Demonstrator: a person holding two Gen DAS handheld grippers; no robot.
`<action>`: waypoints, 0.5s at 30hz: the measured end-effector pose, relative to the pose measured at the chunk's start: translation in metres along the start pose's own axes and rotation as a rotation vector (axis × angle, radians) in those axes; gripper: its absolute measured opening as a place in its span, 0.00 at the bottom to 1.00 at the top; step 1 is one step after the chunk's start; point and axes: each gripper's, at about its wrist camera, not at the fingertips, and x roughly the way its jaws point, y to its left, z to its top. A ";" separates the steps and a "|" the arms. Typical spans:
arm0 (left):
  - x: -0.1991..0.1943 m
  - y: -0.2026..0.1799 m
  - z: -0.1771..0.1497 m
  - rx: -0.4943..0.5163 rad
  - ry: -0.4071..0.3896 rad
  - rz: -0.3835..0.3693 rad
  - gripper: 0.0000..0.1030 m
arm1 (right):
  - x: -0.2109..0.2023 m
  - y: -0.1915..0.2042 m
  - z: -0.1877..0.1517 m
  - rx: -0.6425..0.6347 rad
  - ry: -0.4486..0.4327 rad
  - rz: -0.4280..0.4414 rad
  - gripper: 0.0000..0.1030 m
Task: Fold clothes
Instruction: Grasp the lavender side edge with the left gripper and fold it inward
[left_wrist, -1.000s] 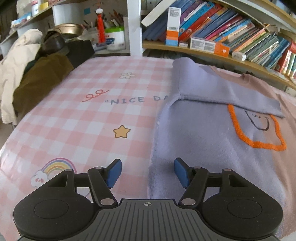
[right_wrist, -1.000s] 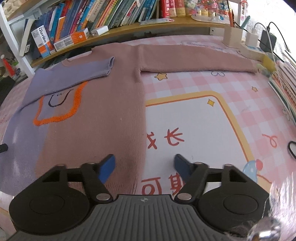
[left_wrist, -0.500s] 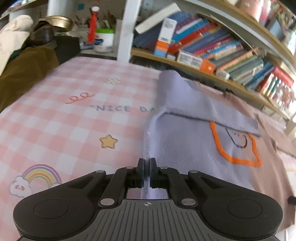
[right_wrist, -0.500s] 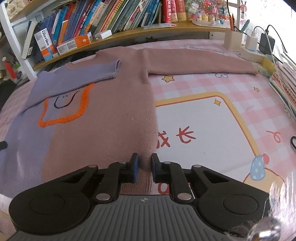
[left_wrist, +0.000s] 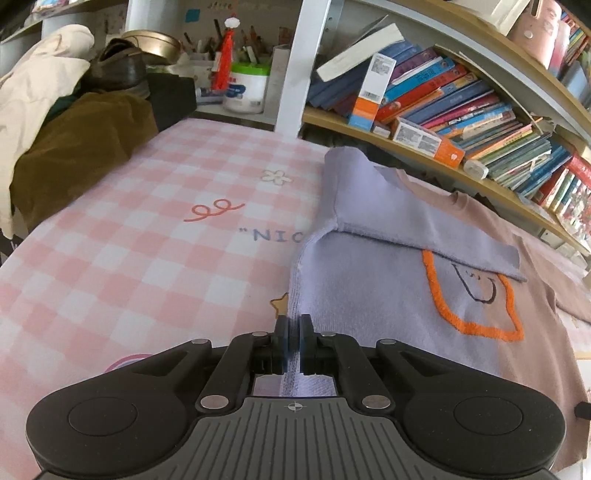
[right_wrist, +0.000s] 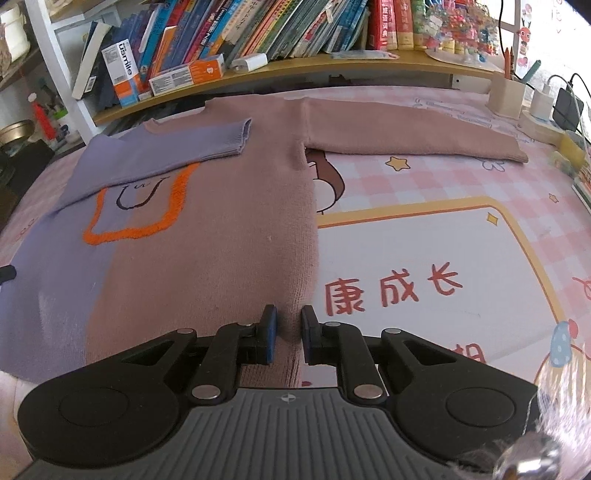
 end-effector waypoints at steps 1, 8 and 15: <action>0.000 0.001 0.000 0.004 0.003 0.000 0.06 | -0.002 0.001 0.000 0.001 -0.004 -0.004 0.12; -0.011 0.002 0.000 0.027 -0.007 0.013 0.18 | -0.014 0.010 0.000 0.011 -0.037 -0.028 0.27; -0.037 -0.013 -0.008 0.105 -0.048 -0.068 0.50 | -0.028 0.022 -0.006 0.001 -0.072 -0.068 0.64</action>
